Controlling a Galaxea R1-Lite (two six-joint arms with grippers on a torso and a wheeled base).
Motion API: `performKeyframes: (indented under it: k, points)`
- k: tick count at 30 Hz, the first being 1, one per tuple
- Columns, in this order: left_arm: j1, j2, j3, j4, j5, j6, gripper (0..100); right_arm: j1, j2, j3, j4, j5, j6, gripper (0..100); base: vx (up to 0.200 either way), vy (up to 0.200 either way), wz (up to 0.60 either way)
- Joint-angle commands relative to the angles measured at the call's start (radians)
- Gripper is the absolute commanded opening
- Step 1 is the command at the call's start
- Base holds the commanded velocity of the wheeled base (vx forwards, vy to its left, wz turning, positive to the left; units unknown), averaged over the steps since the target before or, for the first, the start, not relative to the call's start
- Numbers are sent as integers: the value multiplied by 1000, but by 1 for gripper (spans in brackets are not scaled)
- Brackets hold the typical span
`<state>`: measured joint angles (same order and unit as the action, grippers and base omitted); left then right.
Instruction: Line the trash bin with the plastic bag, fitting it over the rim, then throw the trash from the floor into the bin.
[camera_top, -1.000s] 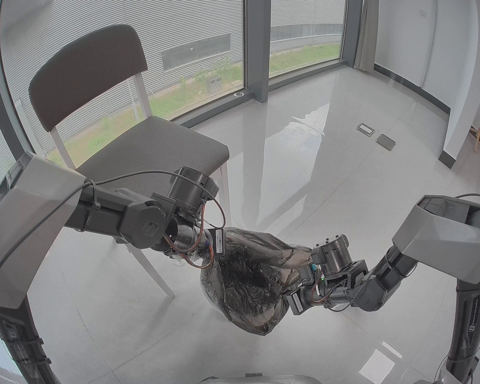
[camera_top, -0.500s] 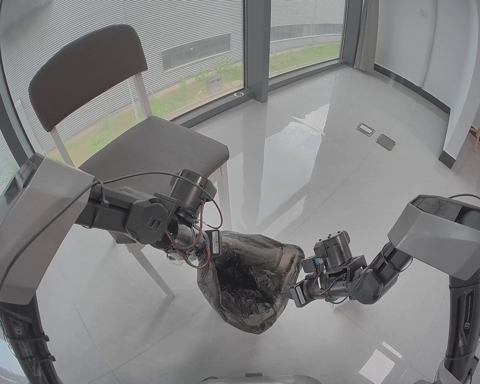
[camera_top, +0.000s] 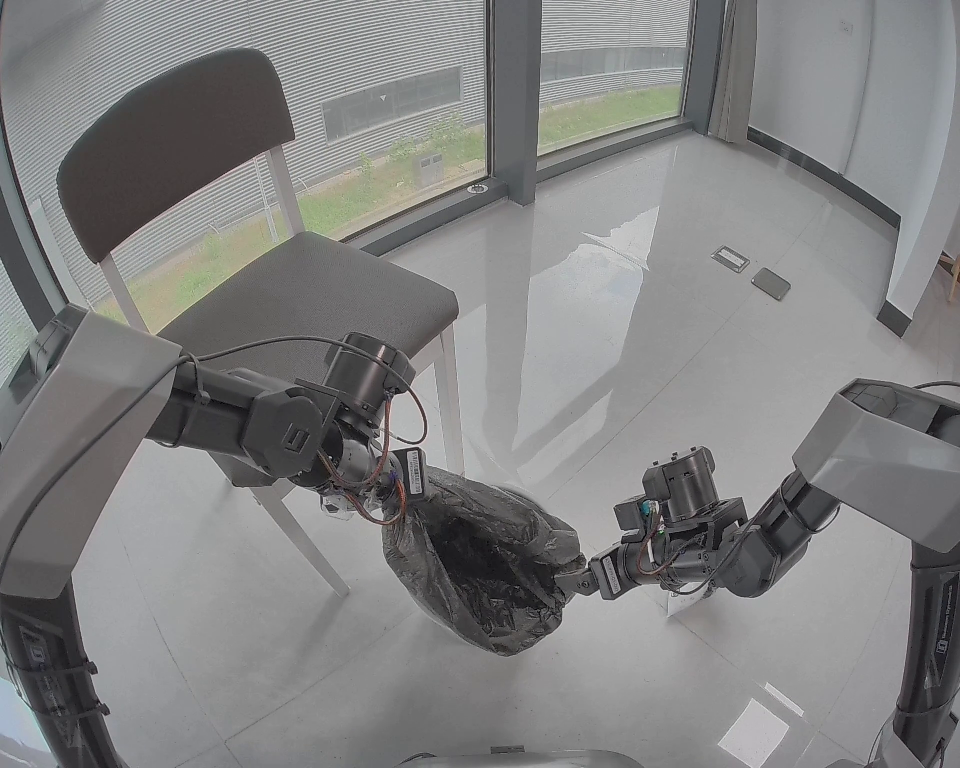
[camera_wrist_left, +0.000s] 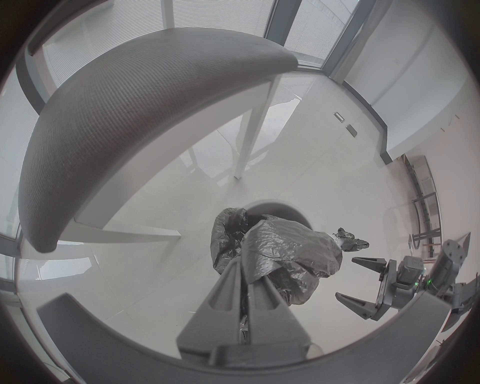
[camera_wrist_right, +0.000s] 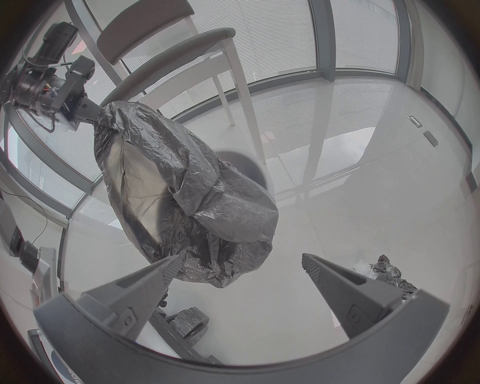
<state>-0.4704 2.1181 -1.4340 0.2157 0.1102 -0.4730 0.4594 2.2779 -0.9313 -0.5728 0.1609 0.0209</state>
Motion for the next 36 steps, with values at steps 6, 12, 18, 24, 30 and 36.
performKeyframes:
  k: [6, 12, 18, 24, 30, 36]
  points:
    - [44, 17, -11, 2, 3, 10, 0, 18, -14, -11, -4, 0, -1, 100, 0, 0, 0]
    - [47, 31, -22, -6, 3, 10, 0, 19, -17, -15, -7, 0, -1, 100, 0, 0, 0]
    - [58, 33, -26, -6, 5, 10, 100, 24, -17, -20, -18, 0, -1, 100, 0, 0, 0]
    - [69, 23, -26, -3, 11, 10, 100, 33, -14, -26, -21, 0, -1, 100, 0, 0, 0]
    - [67, -9, -17, -3, 17, 8, 100, 44, 0, -77, -15, 0, -7, 100, 0, 0, 0]
    - [50, -76, -3, -3, 19, 11, 100, 67, 45, -141, -13, 0, -25, 100, 0, 0, 0]
